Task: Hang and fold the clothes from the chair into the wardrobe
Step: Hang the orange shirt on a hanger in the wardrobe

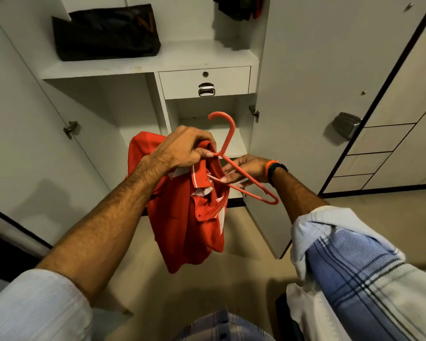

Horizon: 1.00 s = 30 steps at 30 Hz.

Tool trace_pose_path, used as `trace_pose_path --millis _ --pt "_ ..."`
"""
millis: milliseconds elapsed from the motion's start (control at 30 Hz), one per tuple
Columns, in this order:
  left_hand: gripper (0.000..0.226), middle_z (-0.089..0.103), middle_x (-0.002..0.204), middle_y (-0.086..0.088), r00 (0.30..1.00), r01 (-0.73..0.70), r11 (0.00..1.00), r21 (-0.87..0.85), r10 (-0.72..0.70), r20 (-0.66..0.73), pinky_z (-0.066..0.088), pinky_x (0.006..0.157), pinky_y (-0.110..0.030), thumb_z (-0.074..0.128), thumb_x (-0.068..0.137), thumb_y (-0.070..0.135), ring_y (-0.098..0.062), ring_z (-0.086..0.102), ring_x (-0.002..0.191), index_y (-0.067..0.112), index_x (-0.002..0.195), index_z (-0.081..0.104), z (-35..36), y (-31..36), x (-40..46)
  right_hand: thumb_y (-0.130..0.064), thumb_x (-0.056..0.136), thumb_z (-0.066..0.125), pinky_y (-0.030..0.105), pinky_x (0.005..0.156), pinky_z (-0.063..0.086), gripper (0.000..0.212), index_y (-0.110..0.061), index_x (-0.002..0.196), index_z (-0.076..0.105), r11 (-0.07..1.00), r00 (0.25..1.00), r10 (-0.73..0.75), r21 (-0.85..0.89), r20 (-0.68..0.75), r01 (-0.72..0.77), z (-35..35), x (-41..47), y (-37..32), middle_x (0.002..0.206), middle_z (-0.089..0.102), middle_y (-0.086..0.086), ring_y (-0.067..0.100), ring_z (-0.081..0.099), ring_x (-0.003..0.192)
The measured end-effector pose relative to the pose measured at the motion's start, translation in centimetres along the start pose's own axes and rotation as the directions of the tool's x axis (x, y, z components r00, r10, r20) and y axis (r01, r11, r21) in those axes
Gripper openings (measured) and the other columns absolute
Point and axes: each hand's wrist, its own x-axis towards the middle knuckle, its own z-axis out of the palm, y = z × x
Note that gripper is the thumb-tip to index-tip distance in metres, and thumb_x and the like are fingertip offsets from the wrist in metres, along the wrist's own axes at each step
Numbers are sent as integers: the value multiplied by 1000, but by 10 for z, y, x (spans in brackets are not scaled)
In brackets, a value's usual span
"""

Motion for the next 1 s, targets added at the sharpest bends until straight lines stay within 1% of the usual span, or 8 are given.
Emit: trace_pose_path --millis 100,167,233,333,467,667,733,1000 --pt "16 71 88 20 1000 3 1000 25 -3 13 56 79 -39 76 79 33 -5 65 86 37 94 72 -4 -3 -3 -39 73 80 37 83 56 44 -6 101 72 1000 999 -28 -3 44 28 8 5 -2 93 74 3 16 68 84" --pt "23 71 93 20 1000 18 998 57 -19 12 55 81 -40 71 76 43 -8 66 89 41 99 68 -6 -8 -7 -34 89 68 31 73 56 26 -8 89 71 996 997 -78 38 -6 78 12 6 -5 88 72 5 16 68 79" --pt "32 71 101 17 999 47 996 77 -46 -16 54 85 -41 68 75 47 -13 66 95 41 106 64 -6 -13 -13 -32 96 61 28 65 57 27 -9 91 74 991 985 -103 67 -139 113 13 6 -7 86 72 6 16 68 76" --pt "37 68 114 7 996 83 992 90 -80 -46 50 91 -38 73 81 33 -22 63 105 35 116 60 -2 -17 -20 -32 96 62 36 72 57 30 -7 83 71 989 942 -116 48 -316 138 6 7 -3 75 69 9 21 64 71" --pt "45 67 122 5 989 145 985 97 -143 -27 49 93 -41 71 85 23 -29 61 112 32 125 53 8 -19 -25 -33 90 70 31 68 60 33 0 96 71 984 931 -176 -62 -321 164 -11 -4 -2 81 72 12 19 69 66" --pt "41 68 115 13 984 174 969 -178 -179 -15 48 101 -39 68 84 7 -12 62 109 35 112 62 17 -21 -17 -6 84 74 16 55 54 5 -11 87 72 964 902 -226 -216 -369 153 -31 -19 -4 80 69 1 17 67 71" --pt "41 69 112 13 986 164 949 -269 -167 13 48 104 -36 66 83 -1 -8 63 109 32 107 66 20 -20 -14 -2 84 73 13 51 51 13 -15 84 73 960 891 -211 -255 -403 113 -35 -21 -3 75 68 -3 11 65 66" --pt "40 66 117 7 968 206 899 -385 -130 214 48 102 -32 56 88 -10 -10 60 115 26 103 69 19 -8 -3 0 84 66 34 74 60 25 -22 75 72 948 765 -246 -312 -595 62 -40 -10 11 76 69 -4 17 68 79"
